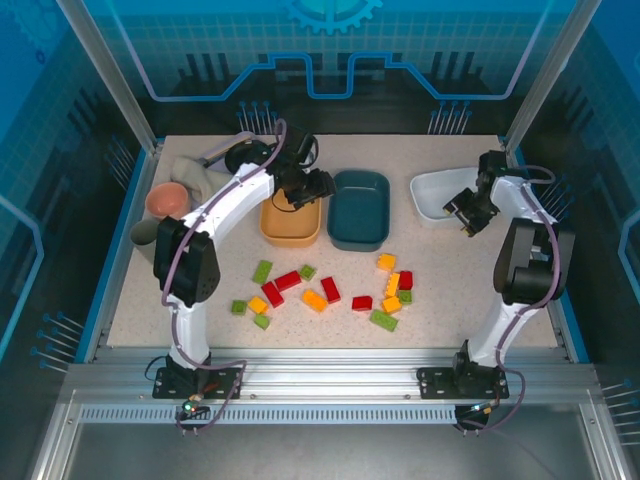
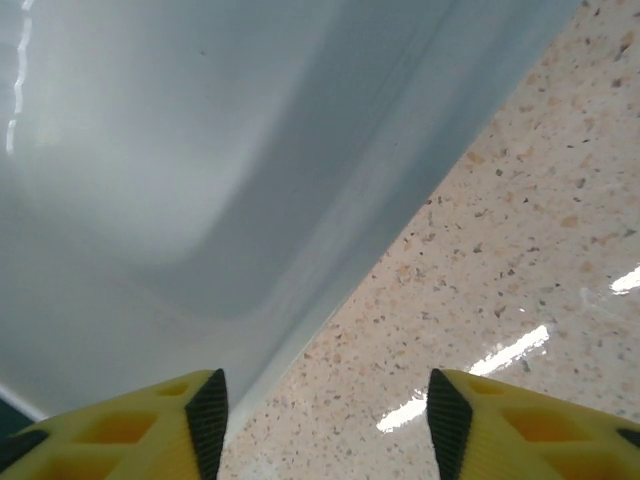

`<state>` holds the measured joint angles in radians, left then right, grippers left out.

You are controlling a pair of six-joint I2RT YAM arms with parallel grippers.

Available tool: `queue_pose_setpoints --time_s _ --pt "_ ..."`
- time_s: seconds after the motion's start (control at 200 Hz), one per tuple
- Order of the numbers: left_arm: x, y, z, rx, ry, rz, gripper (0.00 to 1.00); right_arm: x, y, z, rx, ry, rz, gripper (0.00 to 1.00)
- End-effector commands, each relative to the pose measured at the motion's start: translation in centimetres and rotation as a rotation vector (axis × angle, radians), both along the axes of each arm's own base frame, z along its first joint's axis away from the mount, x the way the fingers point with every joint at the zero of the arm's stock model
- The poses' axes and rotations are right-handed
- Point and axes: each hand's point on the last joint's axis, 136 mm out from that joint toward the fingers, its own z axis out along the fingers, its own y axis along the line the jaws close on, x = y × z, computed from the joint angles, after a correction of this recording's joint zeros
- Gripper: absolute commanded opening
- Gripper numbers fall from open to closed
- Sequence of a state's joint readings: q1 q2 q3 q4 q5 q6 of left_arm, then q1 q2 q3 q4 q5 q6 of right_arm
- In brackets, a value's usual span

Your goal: Sort the legos into containers by color

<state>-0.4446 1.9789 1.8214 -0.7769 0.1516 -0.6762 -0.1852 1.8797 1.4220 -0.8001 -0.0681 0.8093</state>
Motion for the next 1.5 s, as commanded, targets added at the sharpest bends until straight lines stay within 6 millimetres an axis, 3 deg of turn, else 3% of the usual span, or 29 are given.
queue_pose_setpoints --time_s 0.0,0.095,0.175,0.345,0.5,0.63,0.79,1.05,1.25,1.496 --pt "-1.1 -0.3 2.4 -0.05 -0.034 -0.017 0.56 0.6 -0.5 -0.5 0.02 0.02 -0.035 0.5" --pt "-1.6 0.1 2.4 -0.04 -0.037 -0.016 0.56 0.8 -0.9 -1.1 -0.004 0.038 -0.027 0.4" --pt "-1.9 0.3 2.3 -0.035 -0.034 -0.017 0.55 0.8 -1.6 -1.4 -0.042 0.065 -0.007 0.26" --pt "-2.3 0.6 2.3 -0.026 -0.036 -0.02 0.55 0.1 -3.3 -0.5 -0.168 0.124 0.1 0.0" --pt "-2.6 0.8 2.2 -0.012 -0.037 -0.028 0.55 -2.1 -3.7 -0.1 -0.286 0.216 0.29 0.0" --pt "-2.9 1.2 1.7 0.01 -0.029 -0.031 0.55 -2.9 -2.0 -0.1 -0.309 0.191 0.445 0.0" --pt "-3.6 1.8 1.3 0.029 -0.022 -0.039 0.55 -1.7 0.8 -0.2 -0.274 0.107 0.611 0.0" --pt "-4.9 2.9 1.1 0.061 -0.013 -0.043 0.55 0.7 2.4 -0.6 -0.244 0.066 0.814 0.0" --pt "-5.7 3.7 0.9 0.076 -0.008 -0.025 0.54 1.8 3.9 -1.1 -0.215 0.051 0.907 0.0" --pt "-6.2 4.5 0.9 0.103 -0.007 -0.007 0.55 3.1 5.4 -1.8 -0.168 0.045 0.898 0.0"
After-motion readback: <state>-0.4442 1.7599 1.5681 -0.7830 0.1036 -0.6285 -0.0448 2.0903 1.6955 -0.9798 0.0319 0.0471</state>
